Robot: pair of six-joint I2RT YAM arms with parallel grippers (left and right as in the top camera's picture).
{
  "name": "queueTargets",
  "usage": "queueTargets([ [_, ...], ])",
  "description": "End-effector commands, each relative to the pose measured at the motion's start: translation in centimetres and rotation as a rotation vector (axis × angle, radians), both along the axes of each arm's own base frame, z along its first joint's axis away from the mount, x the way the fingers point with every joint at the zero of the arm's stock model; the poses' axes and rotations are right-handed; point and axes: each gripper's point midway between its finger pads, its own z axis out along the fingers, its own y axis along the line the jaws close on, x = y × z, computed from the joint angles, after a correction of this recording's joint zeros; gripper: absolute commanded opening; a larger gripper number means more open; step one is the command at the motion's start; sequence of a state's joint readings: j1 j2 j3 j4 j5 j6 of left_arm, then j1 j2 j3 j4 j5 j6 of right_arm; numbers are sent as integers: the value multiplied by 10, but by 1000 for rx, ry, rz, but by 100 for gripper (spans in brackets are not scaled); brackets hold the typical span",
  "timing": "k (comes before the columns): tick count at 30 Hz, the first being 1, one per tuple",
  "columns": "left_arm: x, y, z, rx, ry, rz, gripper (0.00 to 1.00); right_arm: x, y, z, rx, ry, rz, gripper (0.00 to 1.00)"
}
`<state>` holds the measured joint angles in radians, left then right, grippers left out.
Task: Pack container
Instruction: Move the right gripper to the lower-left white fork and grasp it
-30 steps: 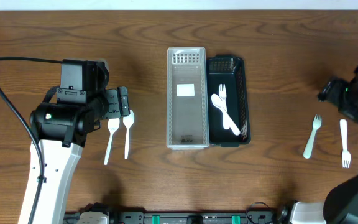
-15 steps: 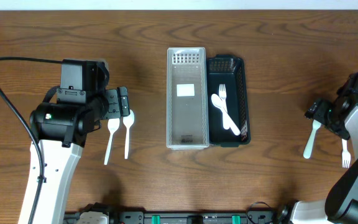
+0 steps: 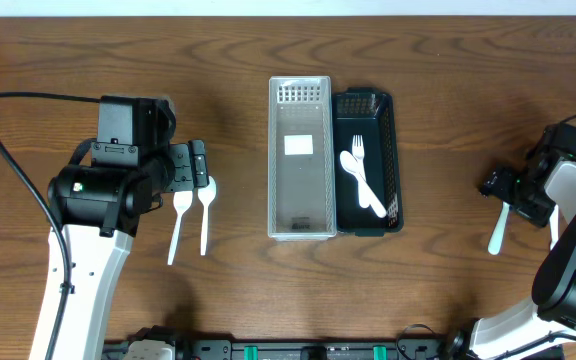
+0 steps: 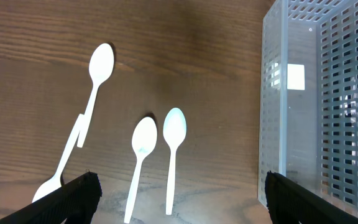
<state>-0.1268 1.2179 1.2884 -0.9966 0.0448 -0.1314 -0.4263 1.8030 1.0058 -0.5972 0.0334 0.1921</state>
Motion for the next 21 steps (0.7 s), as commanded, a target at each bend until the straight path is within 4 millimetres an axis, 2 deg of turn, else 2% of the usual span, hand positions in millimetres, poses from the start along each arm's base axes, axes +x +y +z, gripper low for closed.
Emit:
queueTargets([
  [1, 1, 3, 1, 8, 2, 15, 87, -5, 1, -12, 23, 27, 7, 90],
  [3, 1, 3, 1, 8, 2, 15, 87, -4, 1, -12, 21, 23, 7, 87],
  [9, 1, 3, 0, 8, 3, 14, 87, -2, 0, -12, 18, 17, 7, 68],
  [21, 0, 3, 0, 8, 5, 15, 87, -1, 0, -11, 16, 12, 7, 44],
])
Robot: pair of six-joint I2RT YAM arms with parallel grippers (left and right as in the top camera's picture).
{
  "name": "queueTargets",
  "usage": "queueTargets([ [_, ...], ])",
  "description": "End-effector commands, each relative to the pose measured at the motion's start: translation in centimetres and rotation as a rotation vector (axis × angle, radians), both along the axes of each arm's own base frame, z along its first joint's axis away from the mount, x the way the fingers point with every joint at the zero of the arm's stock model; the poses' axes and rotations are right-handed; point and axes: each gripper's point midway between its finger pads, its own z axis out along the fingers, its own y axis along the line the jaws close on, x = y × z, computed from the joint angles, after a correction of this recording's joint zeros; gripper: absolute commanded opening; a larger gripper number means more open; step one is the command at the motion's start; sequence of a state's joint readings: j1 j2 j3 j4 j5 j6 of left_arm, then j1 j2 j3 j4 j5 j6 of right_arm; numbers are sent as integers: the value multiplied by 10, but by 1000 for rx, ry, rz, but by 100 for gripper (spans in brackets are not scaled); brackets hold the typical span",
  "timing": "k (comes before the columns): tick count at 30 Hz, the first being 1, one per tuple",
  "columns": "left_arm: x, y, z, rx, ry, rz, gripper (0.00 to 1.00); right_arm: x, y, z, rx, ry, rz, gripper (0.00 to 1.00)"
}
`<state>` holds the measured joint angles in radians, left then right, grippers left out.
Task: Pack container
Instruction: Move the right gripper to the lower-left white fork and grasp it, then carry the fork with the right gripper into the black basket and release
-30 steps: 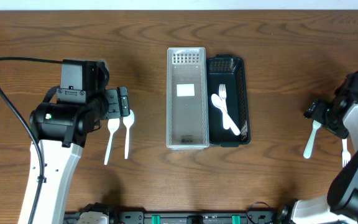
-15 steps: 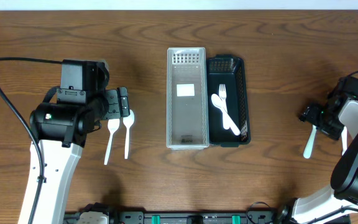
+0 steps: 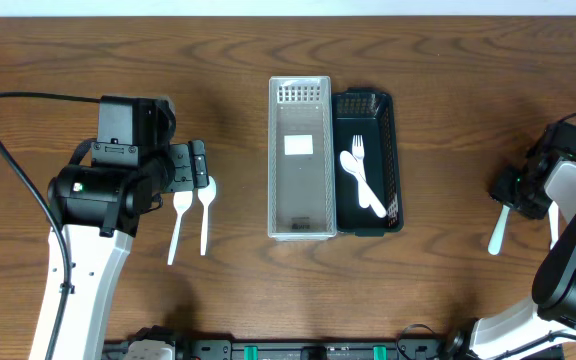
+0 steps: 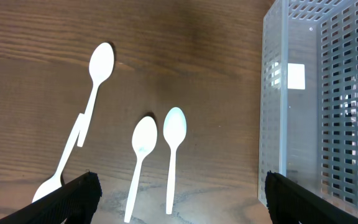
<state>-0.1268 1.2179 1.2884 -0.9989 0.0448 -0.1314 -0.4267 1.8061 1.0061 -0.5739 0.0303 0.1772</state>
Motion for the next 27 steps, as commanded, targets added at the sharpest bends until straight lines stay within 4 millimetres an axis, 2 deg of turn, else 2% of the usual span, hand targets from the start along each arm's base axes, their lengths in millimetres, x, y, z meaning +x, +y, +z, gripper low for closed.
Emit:
queueTargets([
  [1, 0, 3, 0, 8, 4, 15, 87, -6, 2, -12, 24, 30, -8, 43],
  [7, 0, 3, 0, 8, 4, 15, 87, -6, 1, -11, 23, 28, -8, 29],
  [14, 0, 3, 0, 8, 4, 15, 87, -5, 1, -11, 22, 24, -8, 20],
  [20, 0, 3, 0, 8, 4, 14, 87, -2, 1, -11, 28, 8, -52, 3],
  [22, 0, 3, 0, 8, 4, 14, 87, 0, 3, -10, 37, 2, -60, 1],
  [25, 0, 3, 0, 8, 4, 14, 87, 11, 16, 1, 95, -22, -34, 1],
  [27, 0, 3, 0, 8, 4, 15, 87, 22, 27, 19, 130, -47, -6, 1],
])
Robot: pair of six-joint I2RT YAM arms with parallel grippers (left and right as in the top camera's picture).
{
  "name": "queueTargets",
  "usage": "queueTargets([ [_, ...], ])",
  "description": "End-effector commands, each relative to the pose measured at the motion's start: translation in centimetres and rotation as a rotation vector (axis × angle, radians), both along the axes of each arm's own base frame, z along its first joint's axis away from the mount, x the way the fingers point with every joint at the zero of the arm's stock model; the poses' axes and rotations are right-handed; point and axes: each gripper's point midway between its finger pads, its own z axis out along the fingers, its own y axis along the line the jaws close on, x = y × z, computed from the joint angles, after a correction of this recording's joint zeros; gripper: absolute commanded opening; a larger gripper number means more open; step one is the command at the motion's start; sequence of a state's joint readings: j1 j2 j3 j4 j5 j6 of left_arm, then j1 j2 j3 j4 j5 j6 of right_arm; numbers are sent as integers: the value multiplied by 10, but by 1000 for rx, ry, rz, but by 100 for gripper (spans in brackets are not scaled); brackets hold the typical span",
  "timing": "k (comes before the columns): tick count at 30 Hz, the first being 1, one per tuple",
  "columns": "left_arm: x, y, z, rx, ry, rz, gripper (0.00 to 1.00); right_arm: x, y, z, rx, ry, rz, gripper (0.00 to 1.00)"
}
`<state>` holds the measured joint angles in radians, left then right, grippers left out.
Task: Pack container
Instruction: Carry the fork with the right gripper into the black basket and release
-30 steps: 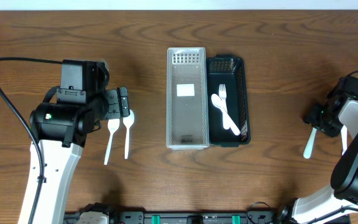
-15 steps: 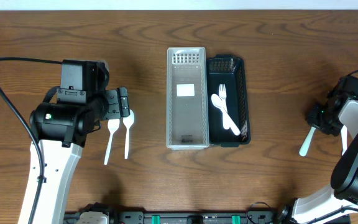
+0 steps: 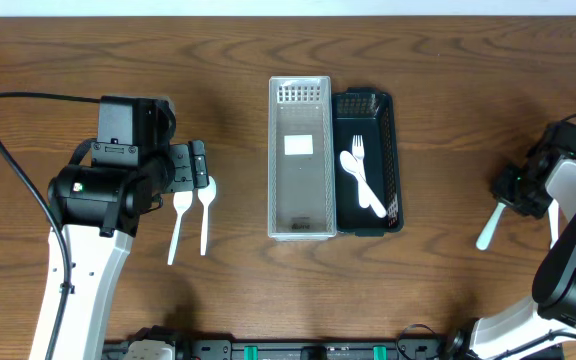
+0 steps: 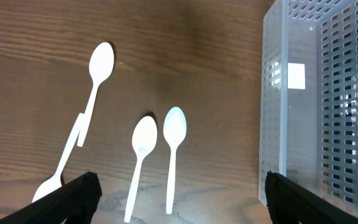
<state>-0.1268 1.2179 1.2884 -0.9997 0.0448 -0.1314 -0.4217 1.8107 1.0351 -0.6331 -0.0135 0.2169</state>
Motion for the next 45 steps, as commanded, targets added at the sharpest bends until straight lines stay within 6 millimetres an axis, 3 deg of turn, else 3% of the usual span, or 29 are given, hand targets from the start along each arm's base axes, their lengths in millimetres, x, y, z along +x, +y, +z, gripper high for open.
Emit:
queueTargets([
  [1, 1, 3, 0, 8, 3, 14, 87, 28, 22, 27, 75, -68, 25, 1],
  [6, 0, 3, 0, 8, 4, 15, 87, 56, 59, 96, 62, -136, 125, 1],
  [11, 0, 3, 0, 8, 7, 15, 87, 75, 131, 161, 51, -231, 325, 1],
  [14, -1, 3, 0, 9, 8, 15, 87, 76, 181, 175, 62, -251, 454, 1],
  [15, -1, 3, 0, 9, 10, 15, 87, 74, 201, 174, 65, -252, 505, 1],
  [19, -2, 4, -1, 9, 15, 15, 87, 66, 243, 162, 33, -215, 587, 1],
  [25, -2, 4, -1, 9, 14, 15, 87, 55, 280, 118, 2, -99, 693, 3],
  [32, -2, 4, -1, 9, 15, 15, 87, 46, 288, 53, -2, 79, 721, 4],
  [35, -2, 4, -1, 9, 14, 15, 87, 43, 287, 38, -2, 124, 721, 9],
  [39, -2, 4, -1, 9, 14, 15, 87, 44, 287, 36, -3, 123, 733, 15],
  [41, -2, 4, -1, 9, 14, 15, 87, 46, 288, 39, -4, 111, 747, 29],
  [45, -2, 4, -1, 9, 15, 15, 87, 50, 288, 58, -5, 68, 756, 31],
])
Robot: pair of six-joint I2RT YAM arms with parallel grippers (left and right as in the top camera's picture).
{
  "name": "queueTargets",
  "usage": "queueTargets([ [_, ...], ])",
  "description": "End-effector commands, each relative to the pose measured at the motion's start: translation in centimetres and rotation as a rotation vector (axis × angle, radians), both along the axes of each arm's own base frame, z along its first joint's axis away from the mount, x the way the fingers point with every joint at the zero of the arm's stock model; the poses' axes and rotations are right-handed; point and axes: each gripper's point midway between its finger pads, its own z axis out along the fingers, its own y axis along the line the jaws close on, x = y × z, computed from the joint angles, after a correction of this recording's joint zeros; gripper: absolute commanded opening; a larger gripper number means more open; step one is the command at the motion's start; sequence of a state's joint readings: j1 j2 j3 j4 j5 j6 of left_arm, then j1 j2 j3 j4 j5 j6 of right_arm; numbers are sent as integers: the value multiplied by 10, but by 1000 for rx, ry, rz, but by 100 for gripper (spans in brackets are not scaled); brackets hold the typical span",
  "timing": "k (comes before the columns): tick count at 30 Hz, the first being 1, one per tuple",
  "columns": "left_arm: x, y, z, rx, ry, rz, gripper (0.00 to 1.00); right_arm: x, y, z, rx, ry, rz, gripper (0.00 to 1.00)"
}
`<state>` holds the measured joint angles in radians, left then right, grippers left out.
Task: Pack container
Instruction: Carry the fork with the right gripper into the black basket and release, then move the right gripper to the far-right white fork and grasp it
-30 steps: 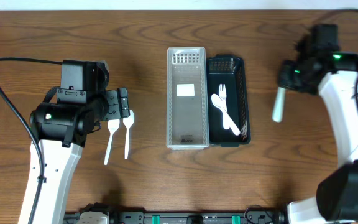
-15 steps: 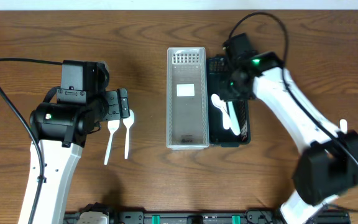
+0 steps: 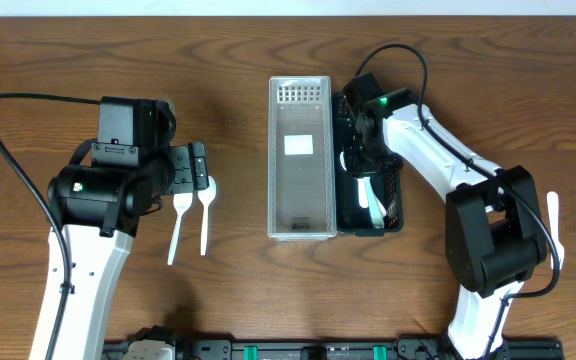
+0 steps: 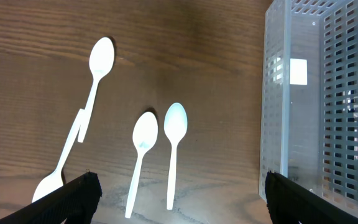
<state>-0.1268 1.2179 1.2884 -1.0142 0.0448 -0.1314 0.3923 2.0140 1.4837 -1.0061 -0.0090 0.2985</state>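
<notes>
A clear slotted container [image 3: 299, 160] stands mid-table, with a black basket [image 3: 392, 130] against its right side. My right gripper [image 3: 357, 158] hangs over the black basket, apparently shut on a white spoon [image 3: 361, 192] whose handle points toward the near end. Another white utensil [image 3: 378, 208] lies in the basket. My left gripper [image 3: 196, 172] is open above two white spoons [image 4: 143, 155] [image 4: 174, 149] on the table. Its fingertips [image 4: 73, 199] show at the bottom corners of the left wrist view, with nothing between them. The clear container [image 4: 316, 93] fills that view's right side.
Further left lie a longer white spoon [image 4: 95, 81] and the bowl of another [image 4: 48, 186]. One white utensil [image 3: 553, 215] rests on the wood at the far right. The left arm's cable [image 3: 8, 150] loops over the table's left side.
My right arm has gone from the far right of the table to over the black basket, and the spoon it held there is gone from that spot. The left gripper stays open over its spoons.
My right gripper stood at the far right over a white spoon lying on the wood. The spoon's handle then swung to a new angle under the gripper. Now that gripper is over the black basket with a spoon. The left gripper stayed open throughout.
</notes>
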Motion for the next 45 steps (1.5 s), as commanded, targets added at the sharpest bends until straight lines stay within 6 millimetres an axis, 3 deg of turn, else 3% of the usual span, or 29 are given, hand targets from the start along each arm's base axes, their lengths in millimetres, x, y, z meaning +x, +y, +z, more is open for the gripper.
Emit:
queueTargets([
  [1, 1, 3, 1, 8, 0, 15, 87, 9, 3, 30, 22, -81, 25, 34],
  [3, 1, 3, 1, 8, 0, 15, 87, 16, 0, 54, 45, -141, 13, 45],
  [7, 1, 3, 1, 8, 0, 15, 87, 29, -19, 118, 98, -300, -43, 82],
  [11, 1, 3, 1, 8, 0, 15, 87, 24, -67, 181, 120, -449, -153, 98],
  [14, 1, 3, 1, 8, -1, 15, 87, 7, -114, 208, 109, -490, -293, 99],
  [16, 1, 3, 1, 8, -1, 15, 87, -10, -147, 214, 87, -475, -421, 99],
  [18, 1, 3, 1, 8, -1, 15, 87, -37, -187, 212, 43, -416, -605, 99],
  [23, 1, 3, 1, 8, 0, 15, 87, -93, -234, 199, 10, -255, -815, 99],
  [28, 1, 3, 1, 8, -1, 15, 87, -132, -240, 182, 66, -158, -855, 99],
  [32, 1, 3, 1, 8, -1, 15, 87, -158, -241, 151, 65, -128, -887, 99],
  [36, 1, 3, 1, 8, -1, 15, 87, -164, -249, 110, 61, -124, -882, 99],
  [40, 1, 3, 1, 8, -1, 15, 87, -158, -256, 74, 80, -127, -753, 99],
  [45, 1, 3, 1, 8, -1, 15, 87, -159, -273, 56, 9, -87, -738, 99],
])
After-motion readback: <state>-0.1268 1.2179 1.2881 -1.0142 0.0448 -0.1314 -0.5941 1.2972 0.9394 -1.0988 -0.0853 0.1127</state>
